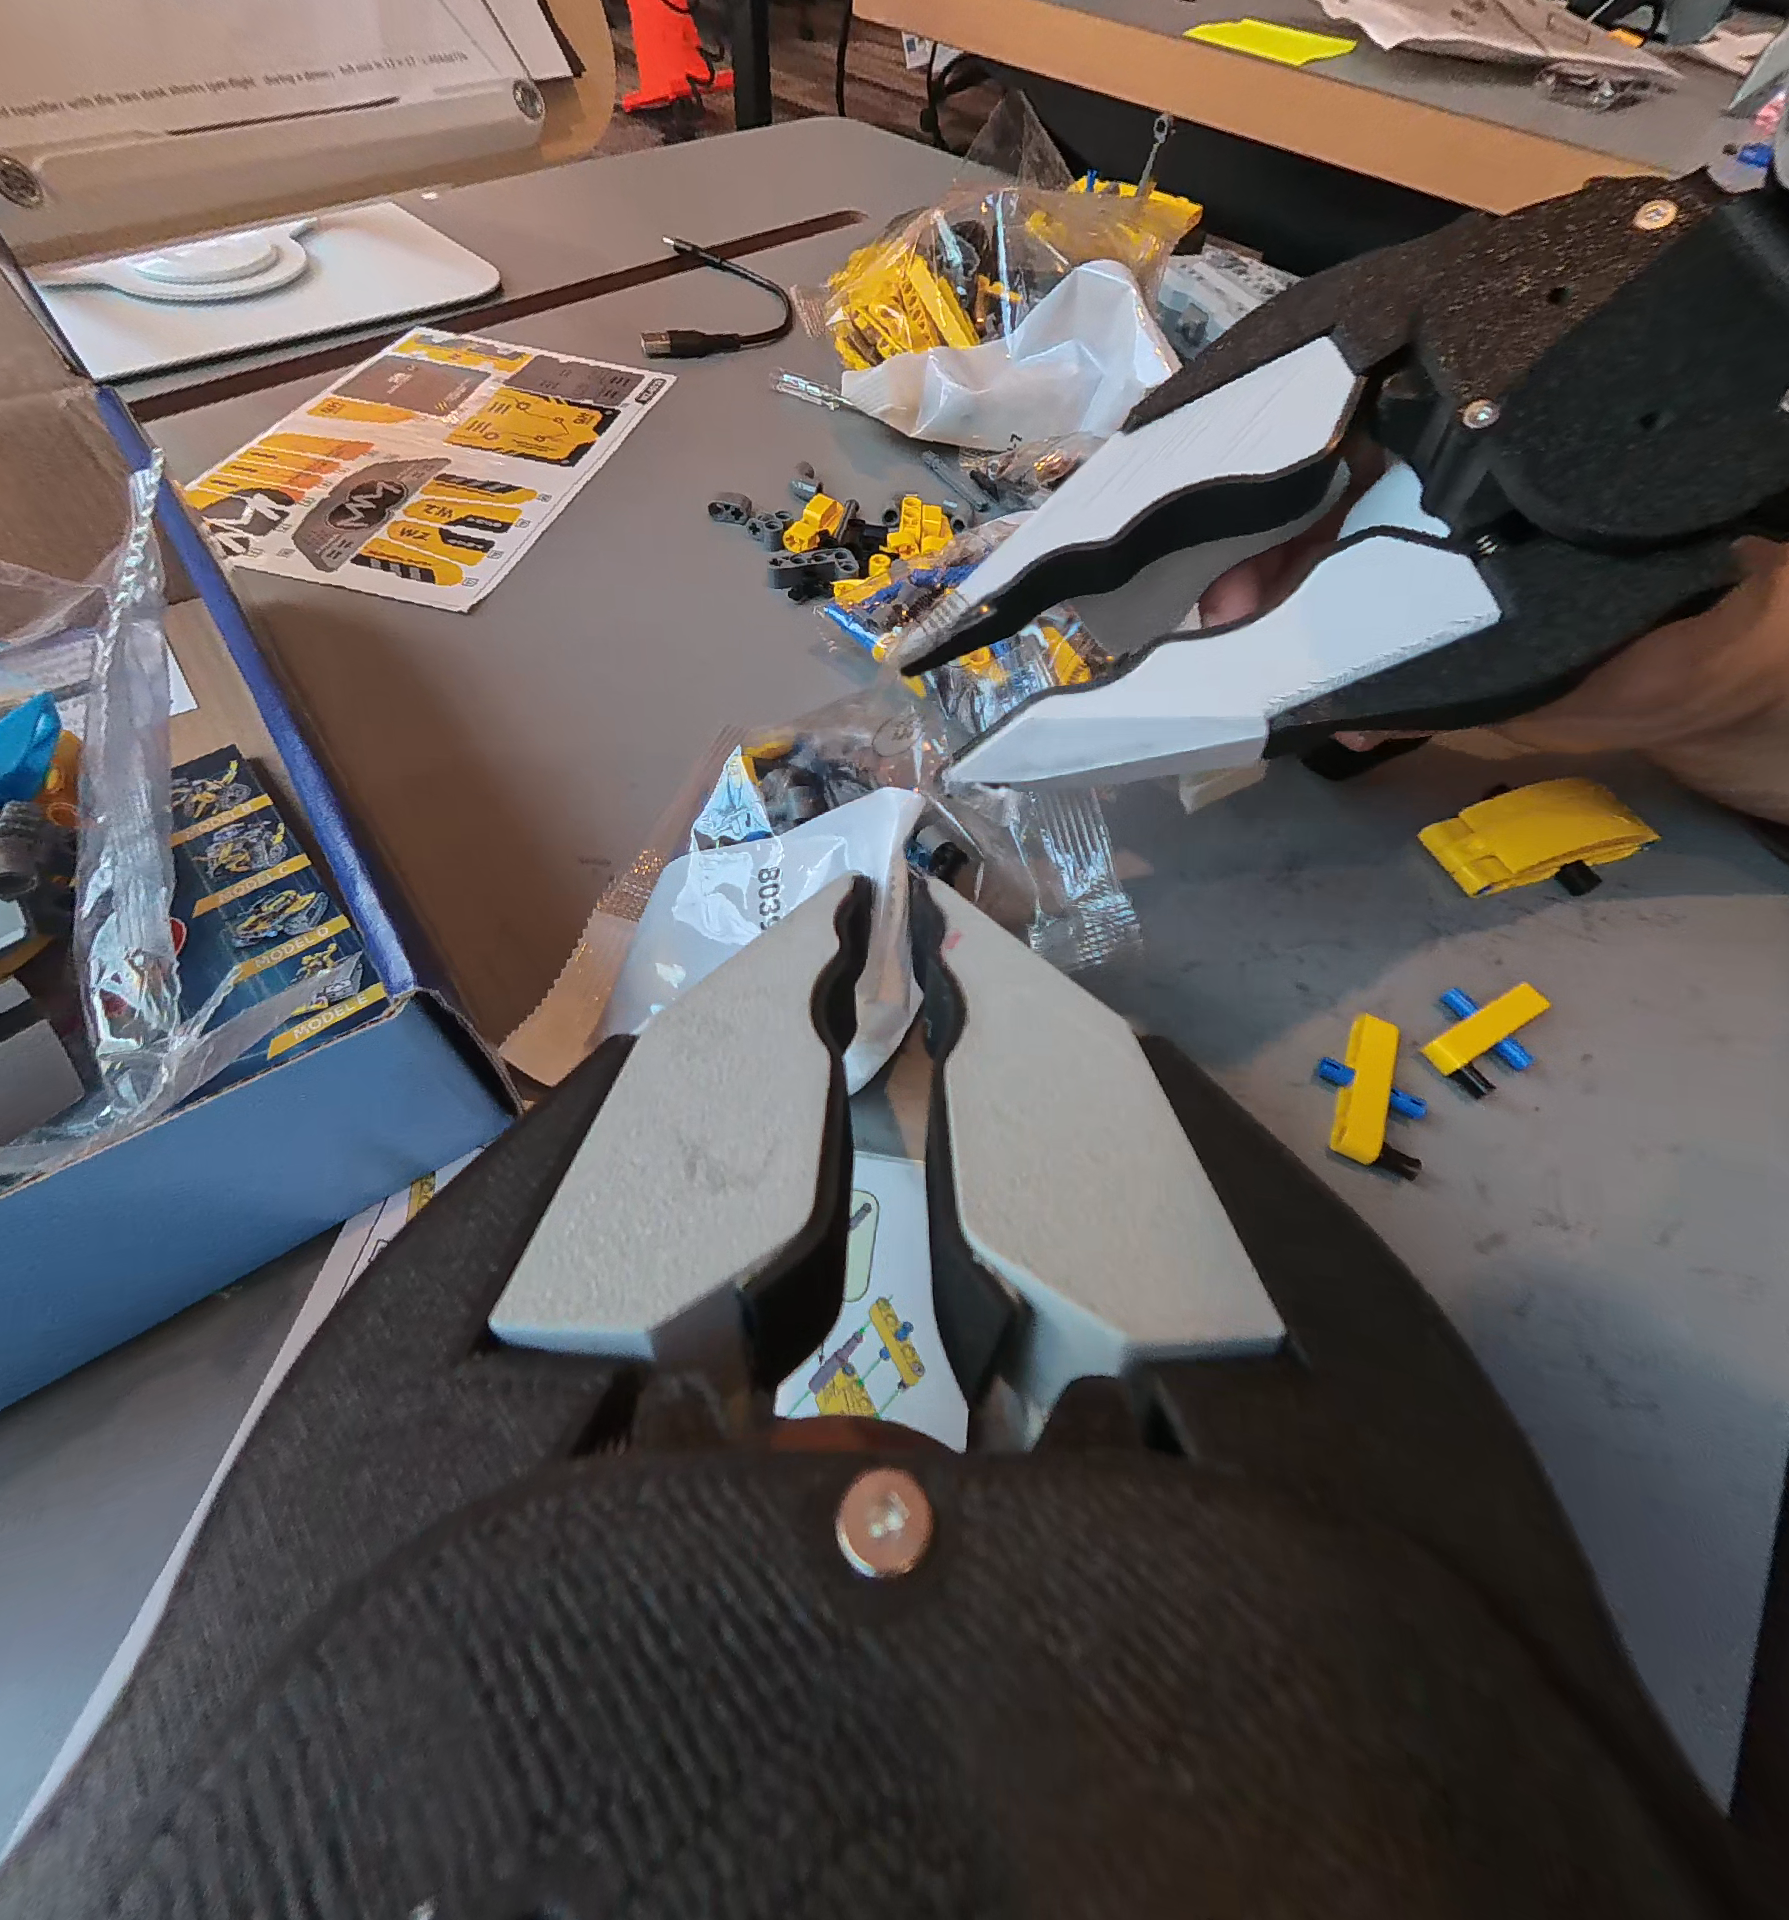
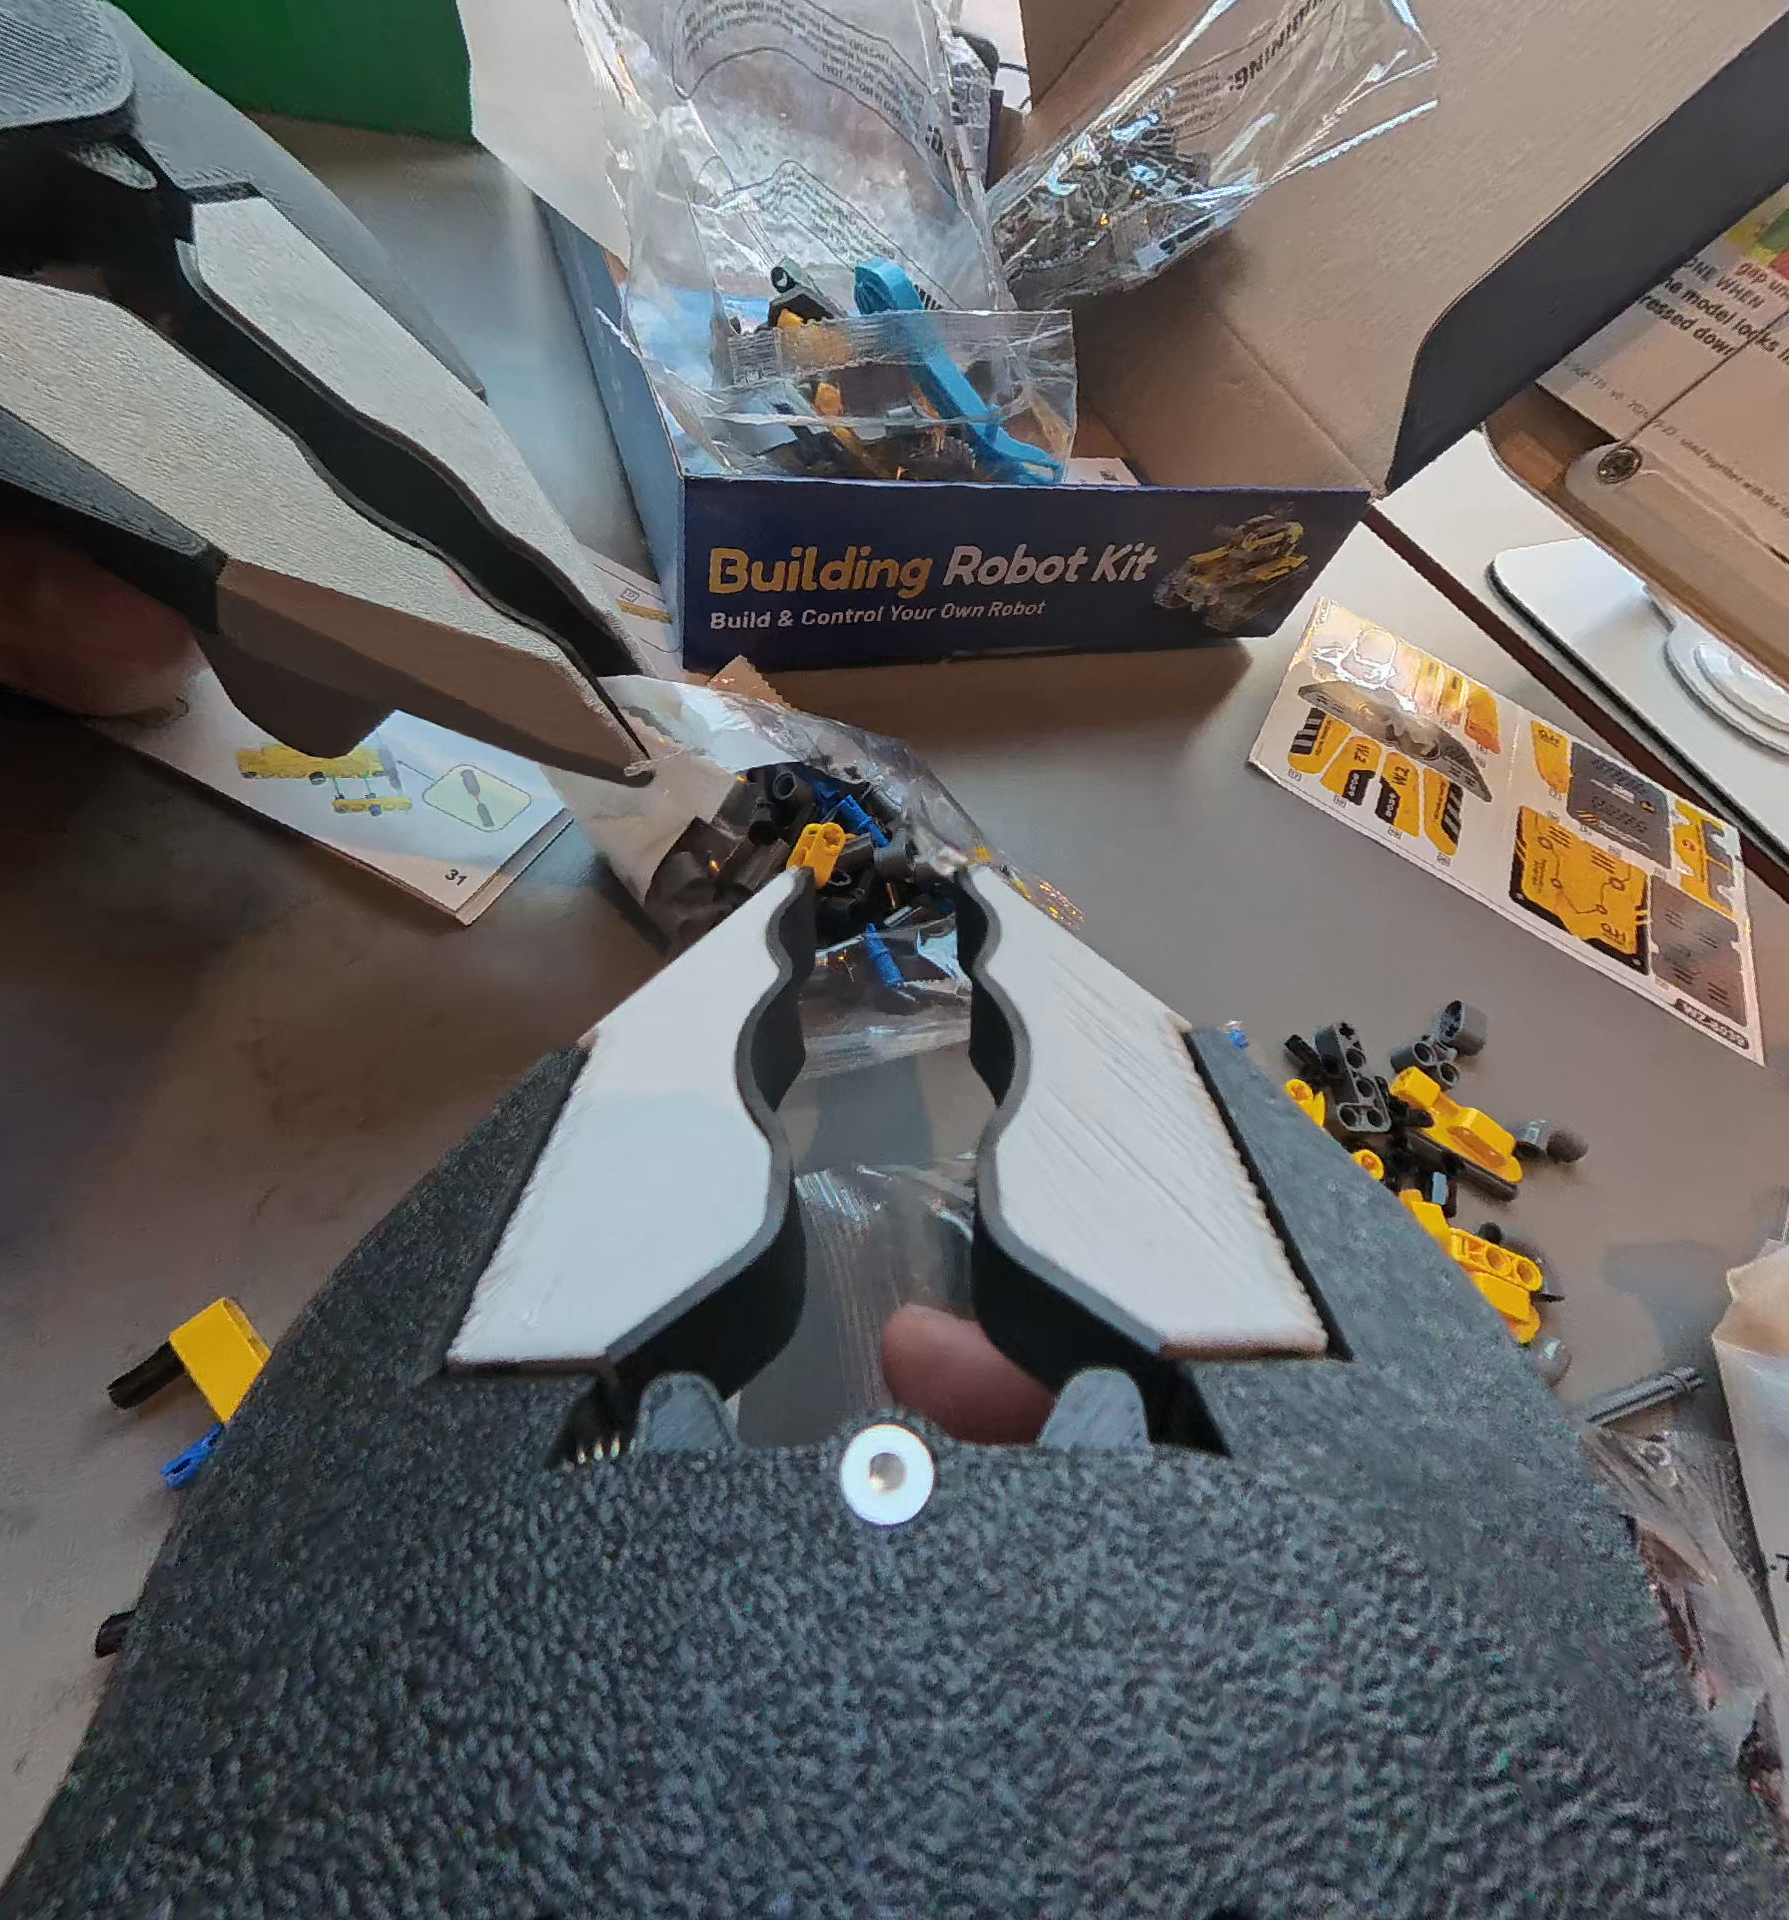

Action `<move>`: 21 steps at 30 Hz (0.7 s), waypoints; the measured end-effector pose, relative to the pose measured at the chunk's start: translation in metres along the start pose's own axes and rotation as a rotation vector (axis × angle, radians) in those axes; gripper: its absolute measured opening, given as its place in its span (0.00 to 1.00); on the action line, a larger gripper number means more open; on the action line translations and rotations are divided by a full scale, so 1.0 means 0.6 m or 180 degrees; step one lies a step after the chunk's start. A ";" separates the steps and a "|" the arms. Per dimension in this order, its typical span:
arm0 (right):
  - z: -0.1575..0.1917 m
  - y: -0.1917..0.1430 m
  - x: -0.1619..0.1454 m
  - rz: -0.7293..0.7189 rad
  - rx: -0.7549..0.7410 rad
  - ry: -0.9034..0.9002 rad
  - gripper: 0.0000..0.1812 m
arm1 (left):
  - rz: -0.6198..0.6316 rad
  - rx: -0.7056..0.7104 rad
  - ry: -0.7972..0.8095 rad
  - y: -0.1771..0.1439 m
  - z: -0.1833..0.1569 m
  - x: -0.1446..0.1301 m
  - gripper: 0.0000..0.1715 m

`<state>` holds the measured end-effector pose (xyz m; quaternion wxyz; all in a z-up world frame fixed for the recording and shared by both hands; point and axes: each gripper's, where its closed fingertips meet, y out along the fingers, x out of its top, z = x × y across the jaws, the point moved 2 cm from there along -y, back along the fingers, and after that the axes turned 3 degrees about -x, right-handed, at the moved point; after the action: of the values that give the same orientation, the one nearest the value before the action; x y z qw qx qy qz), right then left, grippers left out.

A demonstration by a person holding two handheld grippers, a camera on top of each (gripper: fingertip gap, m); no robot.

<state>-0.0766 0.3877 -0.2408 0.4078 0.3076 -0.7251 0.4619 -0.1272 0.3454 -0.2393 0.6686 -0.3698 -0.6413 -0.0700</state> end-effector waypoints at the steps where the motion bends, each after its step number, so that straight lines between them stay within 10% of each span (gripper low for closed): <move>1: 0.000 0.000 0.001 -0.0006 0.0008 0.0021 0.14 | -0.0004 0.0007 -0.0002 0.000 0.001 0.000 0.03; 14: 0.018 -0.015 0.027 -0.0313 0.0089 -0.0108 0.14 | -0.0166 -0.0088 -0.0225 -0.010 0.011 0.008 0.02; 21: 0.042 -0.015 0.006 -0.0106 0.0380 -0.0258 0.08 | -0.0053 -0.0055 -0.0176 -0.030 0.006 0.005 0.17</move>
<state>-0.0786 0.3609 -0.2398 0.3667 0.3619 -0.7069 0.4847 -0.1396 0.3355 -0.2296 0.6468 -0.3720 -0.6620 -0.0709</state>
